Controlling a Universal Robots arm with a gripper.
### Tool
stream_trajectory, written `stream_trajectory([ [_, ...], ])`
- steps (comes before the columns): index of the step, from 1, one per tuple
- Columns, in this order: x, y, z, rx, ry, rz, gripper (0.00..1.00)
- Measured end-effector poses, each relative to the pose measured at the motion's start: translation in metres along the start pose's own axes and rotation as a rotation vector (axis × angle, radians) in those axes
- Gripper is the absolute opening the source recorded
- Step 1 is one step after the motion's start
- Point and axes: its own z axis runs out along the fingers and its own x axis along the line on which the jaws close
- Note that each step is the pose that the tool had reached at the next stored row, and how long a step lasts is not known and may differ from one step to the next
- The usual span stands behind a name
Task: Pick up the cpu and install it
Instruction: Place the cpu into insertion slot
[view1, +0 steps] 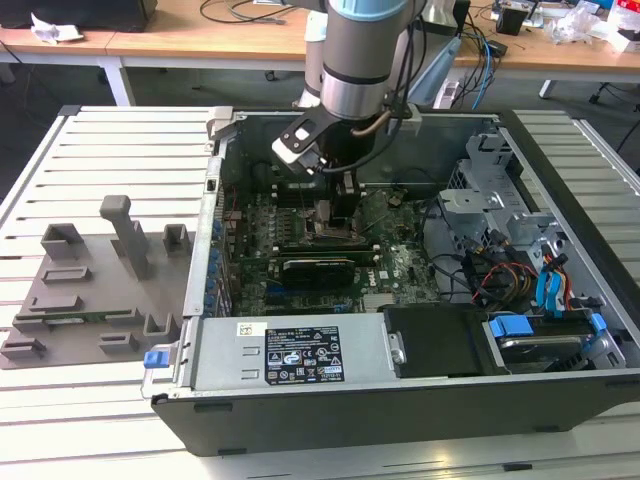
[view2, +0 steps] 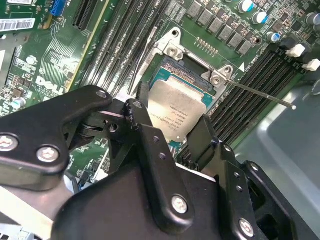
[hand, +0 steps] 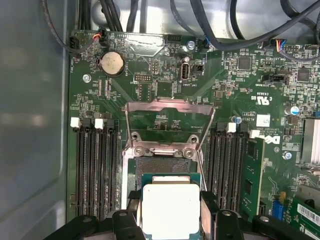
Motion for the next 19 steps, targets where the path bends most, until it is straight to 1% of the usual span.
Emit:
stream_trajectory([
  [12, 0.0002, 0.0004, 0.0086, 0.0, 0.0, 0.0, 0.55],
  [19, 0.0003, 0.0005, 0.0121, 0.0, 0.0, 0.0, 0.55],
])
